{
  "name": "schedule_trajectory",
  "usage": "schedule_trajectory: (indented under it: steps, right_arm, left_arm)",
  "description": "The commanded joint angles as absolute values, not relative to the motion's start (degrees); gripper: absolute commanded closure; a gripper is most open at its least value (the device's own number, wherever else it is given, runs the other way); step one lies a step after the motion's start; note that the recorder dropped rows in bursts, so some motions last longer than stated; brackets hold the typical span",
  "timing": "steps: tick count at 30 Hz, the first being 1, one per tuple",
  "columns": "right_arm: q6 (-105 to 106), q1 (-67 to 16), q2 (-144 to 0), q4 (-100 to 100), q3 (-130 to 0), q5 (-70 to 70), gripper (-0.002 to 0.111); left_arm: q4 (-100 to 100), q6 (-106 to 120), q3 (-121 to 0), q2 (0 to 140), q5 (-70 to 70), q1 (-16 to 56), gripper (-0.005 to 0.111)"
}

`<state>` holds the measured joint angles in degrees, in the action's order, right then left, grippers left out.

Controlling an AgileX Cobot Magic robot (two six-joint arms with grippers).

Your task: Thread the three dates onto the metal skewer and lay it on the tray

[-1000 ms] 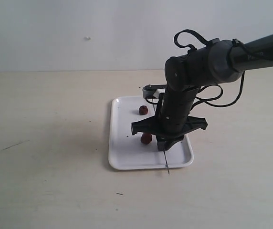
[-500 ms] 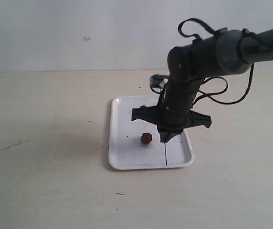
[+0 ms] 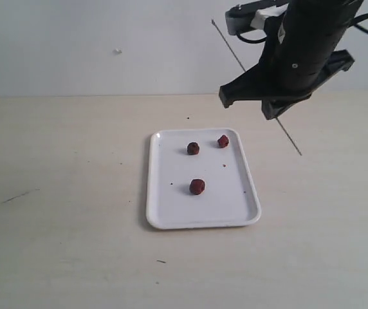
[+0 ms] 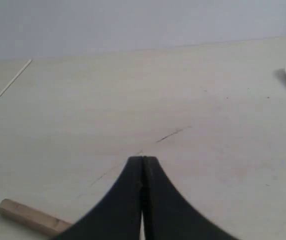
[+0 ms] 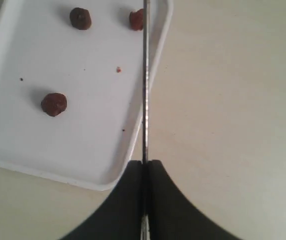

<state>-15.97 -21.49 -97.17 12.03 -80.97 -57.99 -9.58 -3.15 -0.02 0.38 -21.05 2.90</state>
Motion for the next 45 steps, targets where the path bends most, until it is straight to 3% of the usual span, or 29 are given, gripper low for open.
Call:
schedule_trajectory:
  steps: [1,10,16,22,28,32,35,36,40,45]
  right_arm:
    - [-12.6,-21.5,-93.1,14.5,-81.0,-56.7,0.108]
    - [-5.5,-21.5,-91.9,15.0,-79.4,-47.8,0.108]
    - [-5.2,-20.7,-91.9,18.8,-72.4,-39.0,0.108]
    - [-5.7,-18.4,-91.9,18.6,-72.4,-38.5,0.108]
    - [-5.7,-17.4,-91.9,18.6,-72.4,-38.6,0.108]
    - [-5.8,-17.4,-91.9,18.1,-72.4,-38.4,0.108]
    - [-5.8,-17.4,-91.9,18.1,-72.4,-38.5,0.108]
    - [-6.0,-17.4,-91.9,18.1,-72.4,-38.8,0.108]
    - [-6.2,-16.6,-91.9,18.6,-72.4,-41.1,0.108]
    - [-8.4,-7.2,-93.2,15.2,-72.4,-42.3,0.108]
  left_arm:
    - [-9.9,-3.4,0.0,0.0,-20.9,2.8,0.107]
    - [-12.8,-1.1,0.0,0.0,-19.0,2.8,0.107]
    - [-14.2,-0.7,0.0,0.0,3.8,2.8,0.107]
    - [-14.2,-0.9,0.0,0.0,12.7,2.8,0.107]
    - [-14.2,-22.5,0.0,0.0,24.2,2.8,0.107]
    - [-10.9,-27.6,-1.1,0.0,44.3,2.8,0.107]
    - [-5.4,-25.1,-13.8,4.4,28.5,2.8,0.107]
    - [-4.9,-24.0,-21.4,11.4,17.1,2.8,0.107]
    - [-9.9,-24.4,-39.7,39.2,2.1,2.9,0.107]
    - [-9.9,-16.3,-58.2,72.0,-18.7,13.8,0.107]
